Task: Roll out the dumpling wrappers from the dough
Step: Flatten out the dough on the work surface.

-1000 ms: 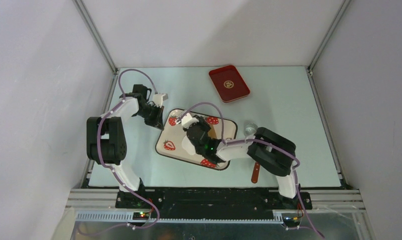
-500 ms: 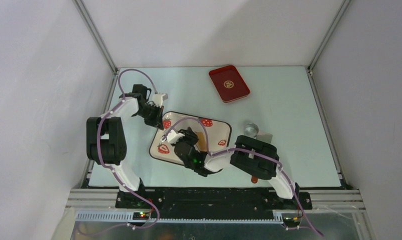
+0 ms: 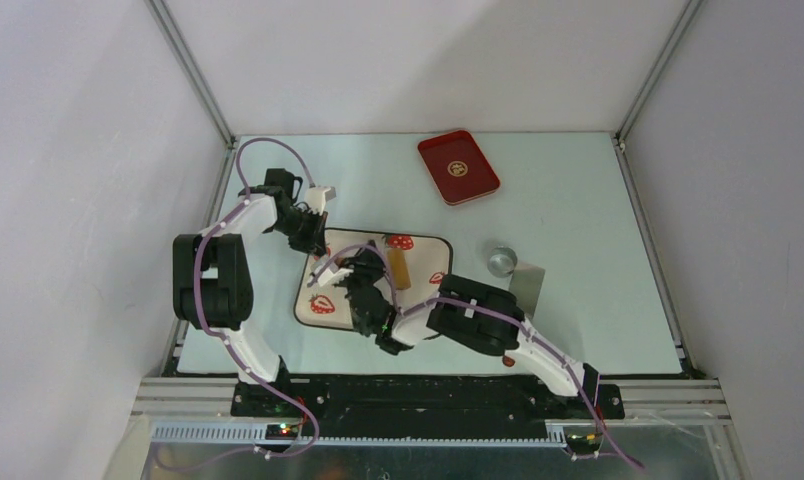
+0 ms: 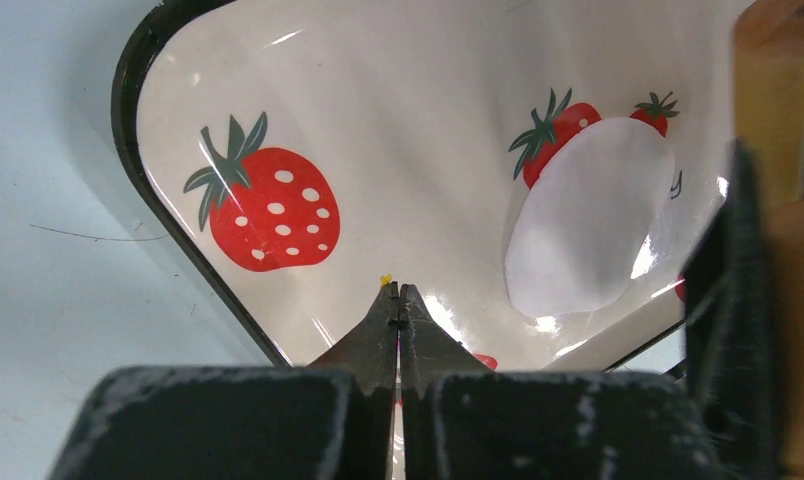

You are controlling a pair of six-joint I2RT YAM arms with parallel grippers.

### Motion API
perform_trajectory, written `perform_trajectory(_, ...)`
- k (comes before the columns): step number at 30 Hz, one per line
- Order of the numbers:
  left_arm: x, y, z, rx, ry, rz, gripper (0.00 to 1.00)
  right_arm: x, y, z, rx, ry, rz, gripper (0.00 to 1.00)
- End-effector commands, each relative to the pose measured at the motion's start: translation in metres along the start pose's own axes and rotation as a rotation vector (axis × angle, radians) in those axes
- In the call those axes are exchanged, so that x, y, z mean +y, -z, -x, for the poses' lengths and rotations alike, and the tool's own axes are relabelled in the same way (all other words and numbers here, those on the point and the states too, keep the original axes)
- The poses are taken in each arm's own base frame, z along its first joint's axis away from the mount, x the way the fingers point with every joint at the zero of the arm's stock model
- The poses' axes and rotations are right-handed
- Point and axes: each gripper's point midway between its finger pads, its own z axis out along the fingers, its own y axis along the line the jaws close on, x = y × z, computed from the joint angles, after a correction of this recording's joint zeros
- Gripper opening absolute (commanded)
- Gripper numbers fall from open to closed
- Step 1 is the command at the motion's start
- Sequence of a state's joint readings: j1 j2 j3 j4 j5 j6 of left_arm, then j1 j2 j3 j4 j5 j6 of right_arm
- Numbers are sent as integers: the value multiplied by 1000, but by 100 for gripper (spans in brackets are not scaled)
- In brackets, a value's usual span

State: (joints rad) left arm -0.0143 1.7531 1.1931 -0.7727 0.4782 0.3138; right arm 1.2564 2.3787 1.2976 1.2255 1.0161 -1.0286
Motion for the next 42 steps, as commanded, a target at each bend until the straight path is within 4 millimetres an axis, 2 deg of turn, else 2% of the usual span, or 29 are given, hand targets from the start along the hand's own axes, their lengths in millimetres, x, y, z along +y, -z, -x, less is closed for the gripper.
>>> perform_trajectory(1,-5,12,9,-48,-7,-4,0,-85,-20,47,-35,-218,-182,0)
perform_trajectory(3,-5,12,9,-48,-7,-4,0,-97,-17,64,-61,-283,-143,0)
perform_trajectory(6,-4,11,9,-46,-4,-4,0,-85,-9,79,-71,-399,-33,0)
perform_trajectory(10,-5,11,10,-51,-1,-16,0,-59,11,95,-104,-413,75,0)
perform_trajectory(16,10,15,8,-63,49,-8,0,-15,36,103,-166,-418,144,0)
perform_trajectory(18,13,14,6,-57,61,-7,0,0,41,101,-180,-405,156,0)
perform_trajectory(23,18,10,3,-45,79,0,0,17,47,101,-209,-401,173,0)
perform_trajectory(29,24,5,-1,-27,95,19,0,43,51,88,-209,-374,209,0)
perform_trajectory(36,23,6,0,-32,94,20,0,61,51,67,-170,-343,245,0)
perform_trajectory(42,22,8,2,-38,91,17,0,62,47,59,-152,-343,243,0)
